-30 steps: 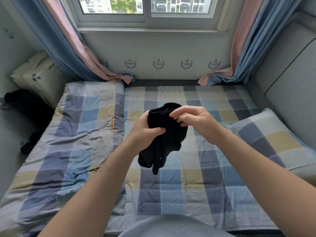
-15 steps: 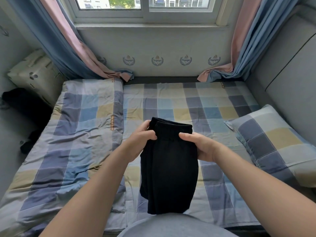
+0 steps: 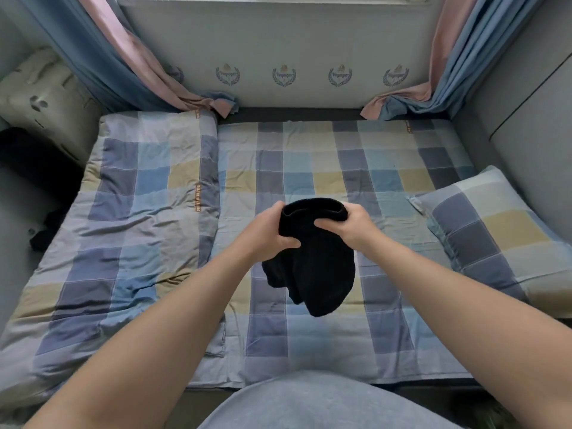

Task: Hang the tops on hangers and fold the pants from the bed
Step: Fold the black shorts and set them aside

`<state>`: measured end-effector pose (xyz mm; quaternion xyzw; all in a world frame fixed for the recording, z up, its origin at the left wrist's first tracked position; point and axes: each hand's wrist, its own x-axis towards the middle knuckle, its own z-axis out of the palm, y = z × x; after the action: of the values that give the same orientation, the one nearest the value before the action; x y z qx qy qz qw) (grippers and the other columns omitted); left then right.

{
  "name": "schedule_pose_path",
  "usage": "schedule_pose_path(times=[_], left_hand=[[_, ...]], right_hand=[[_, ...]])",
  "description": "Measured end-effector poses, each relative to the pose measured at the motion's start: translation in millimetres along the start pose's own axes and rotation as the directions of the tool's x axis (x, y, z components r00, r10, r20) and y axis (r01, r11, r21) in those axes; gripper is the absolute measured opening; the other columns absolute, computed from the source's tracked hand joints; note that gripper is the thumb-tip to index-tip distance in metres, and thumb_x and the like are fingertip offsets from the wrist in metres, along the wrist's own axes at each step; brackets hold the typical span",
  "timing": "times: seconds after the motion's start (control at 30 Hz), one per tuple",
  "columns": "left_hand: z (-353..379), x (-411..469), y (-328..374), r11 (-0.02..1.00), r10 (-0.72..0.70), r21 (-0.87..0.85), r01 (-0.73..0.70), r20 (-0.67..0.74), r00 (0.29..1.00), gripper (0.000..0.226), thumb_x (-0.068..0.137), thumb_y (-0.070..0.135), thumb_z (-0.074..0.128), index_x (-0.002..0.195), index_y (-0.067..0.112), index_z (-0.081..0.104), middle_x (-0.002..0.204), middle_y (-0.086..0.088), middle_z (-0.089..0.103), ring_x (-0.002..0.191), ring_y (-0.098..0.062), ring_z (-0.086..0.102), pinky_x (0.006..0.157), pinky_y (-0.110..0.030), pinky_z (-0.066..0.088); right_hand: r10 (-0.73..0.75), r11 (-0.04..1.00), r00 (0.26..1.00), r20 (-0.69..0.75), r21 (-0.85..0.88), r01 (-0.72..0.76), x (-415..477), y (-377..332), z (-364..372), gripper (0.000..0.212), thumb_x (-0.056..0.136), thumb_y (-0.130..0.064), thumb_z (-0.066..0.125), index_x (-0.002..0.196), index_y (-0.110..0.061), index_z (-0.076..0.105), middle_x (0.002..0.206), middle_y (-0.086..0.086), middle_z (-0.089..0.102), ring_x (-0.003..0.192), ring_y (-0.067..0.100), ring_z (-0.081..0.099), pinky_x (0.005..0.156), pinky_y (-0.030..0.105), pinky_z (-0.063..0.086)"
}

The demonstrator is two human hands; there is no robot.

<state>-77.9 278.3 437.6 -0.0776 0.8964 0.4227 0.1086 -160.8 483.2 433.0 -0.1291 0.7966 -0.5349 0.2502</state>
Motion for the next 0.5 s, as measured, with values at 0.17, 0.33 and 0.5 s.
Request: schedule_pose_path(times=[0.17,0.33,0.5], left_hand=[[-17.3,31.8,18.8,0.981,0.115,0.180,-0.076,-0.217,0.969,0.028,0.088,0.018,0.070,0.110,0.018,0.053,0.103,-0.001,0.064,0.095,-0.026,0.060,0.082,-0.048,0.053],[-16.6,42.1,25.5,0.956,0.218,0.258,-0.138,-0.313,0.924,0.029,0.086,0.013,0.067,0.114,0.017,0.058,0.105,0.000,0.066,0.100,-0.028,0.058,0.086,-0.047,0.048],[29.6,29.4,-13.4,0.960,0.168,0.258,-0.106,-0.232,0.958,0.027,0.085,0.007,0.064,0.110,0.016,0.059,0.102,0.002,0.066,0.098,-0.029,0.057,0.082,-0.042,0.043]], right_hand=[[-0.094,0.993,0.992,-0.086,-0.083,0.087,29.5,-23.7,-19.2,0.016,0.083,-0.025,0.081,0.097,-0.027,0.072,0.091,-0.008,0.076,0.090,0.012,0.071,0.085,0.034,0.057],[-0.166,0.964,0.973,-0.162,-0.233,0.126,29.2,-28.1,-25.7,0.015,0.081,-0.036,0.079,0.085,-0.033,0.065,0.082,-0.013,0.068,0.085,0.014,0.065,0.075,0.031,0.052],[-0.095,0.930,0.986,-0.139,-0.365,0.038,9.2,30.3,-2.8,0.020,0.083,-0.025,0.078,0.094,-0.025,0.062,0.091,-0.011,0.059,0.094,0.019,0.056,0.077,0.027,0.043]])
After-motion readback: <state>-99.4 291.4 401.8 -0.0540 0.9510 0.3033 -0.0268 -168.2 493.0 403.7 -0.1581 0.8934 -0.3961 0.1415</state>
